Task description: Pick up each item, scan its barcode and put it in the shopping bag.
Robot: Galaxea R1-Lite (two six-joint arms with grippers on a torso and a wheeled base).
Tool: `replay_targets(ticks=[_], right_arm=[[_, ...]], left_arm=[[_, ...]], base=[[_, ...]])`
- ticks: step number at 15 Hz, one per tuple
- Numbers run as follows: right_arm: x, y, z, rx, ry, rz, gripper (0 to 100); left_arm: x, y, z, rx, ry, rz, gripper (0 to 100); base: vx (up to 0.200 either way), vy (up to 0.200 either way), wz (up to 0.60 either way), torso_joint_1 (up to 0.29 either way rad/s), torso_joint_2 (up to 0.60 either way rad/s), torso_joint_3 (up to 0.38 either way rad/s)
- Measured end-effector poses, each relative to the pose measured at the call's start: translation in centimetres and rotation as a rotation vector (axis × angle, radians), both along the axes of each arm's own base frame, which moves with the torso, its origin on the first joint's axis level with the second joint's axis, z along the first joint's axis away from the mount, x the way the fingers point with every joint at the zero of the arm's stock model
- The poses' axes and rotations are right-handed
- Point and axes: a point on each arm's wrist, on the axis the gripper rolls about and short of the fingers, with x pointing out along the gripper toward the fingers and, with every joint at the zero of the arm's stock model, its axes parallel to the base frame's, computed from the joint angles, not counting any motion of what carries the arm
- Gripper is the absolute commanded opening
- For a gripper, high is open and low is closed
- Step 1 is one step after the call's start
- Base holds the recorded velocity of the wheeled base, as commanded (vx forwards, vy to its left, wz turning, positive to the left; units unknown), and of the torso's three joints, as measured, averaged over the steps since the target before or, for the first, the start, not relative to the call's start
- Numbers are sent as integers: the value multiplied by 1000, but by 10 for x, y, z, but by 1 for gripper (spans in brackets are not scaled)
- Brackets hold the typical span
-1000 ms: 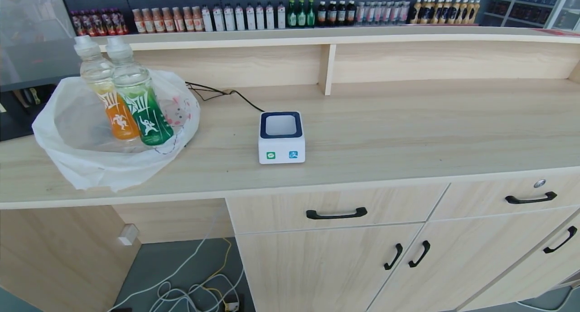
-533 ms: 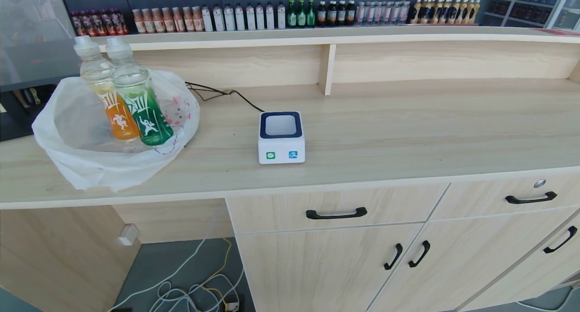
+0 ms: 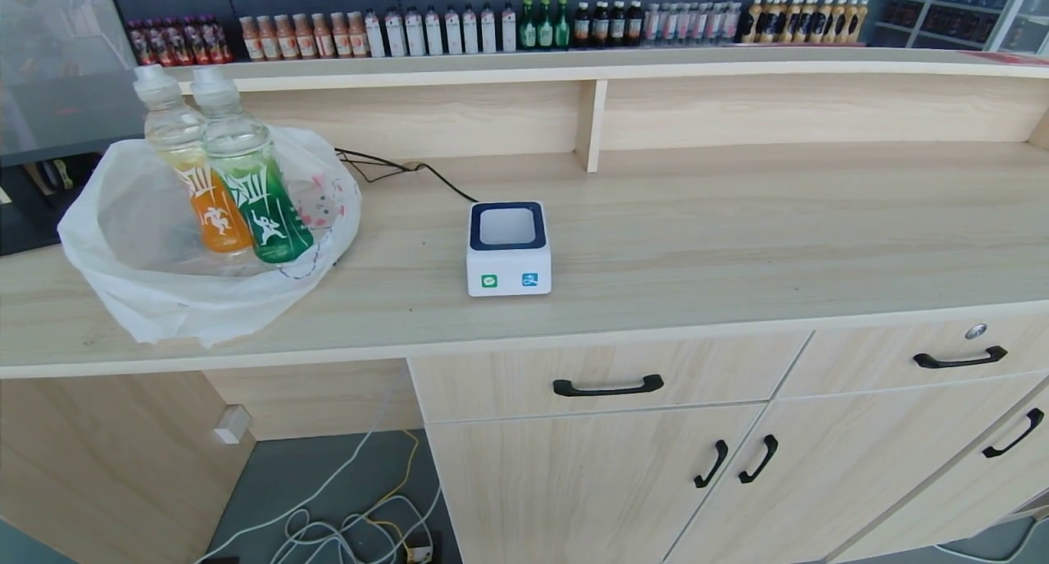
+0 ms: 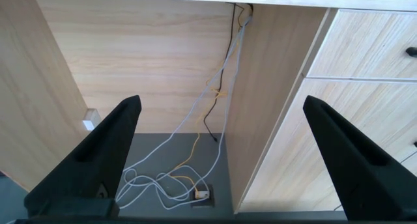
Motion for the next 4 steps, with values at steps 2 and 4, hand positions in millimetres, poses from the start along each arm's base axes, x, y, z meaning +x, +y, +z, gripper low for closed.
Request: replay_targets(ticks=[2,4], right_arm=[[-1,0,0,1,-11,-3,100],[-1,0,0,0,-16,-5,100]], left_arm=[[0,0,0,0,0,0,100],[0,0,0,0,0,0,100]], base=[[0,0,0,0,0,0],[0,0,0,0,0,0]])
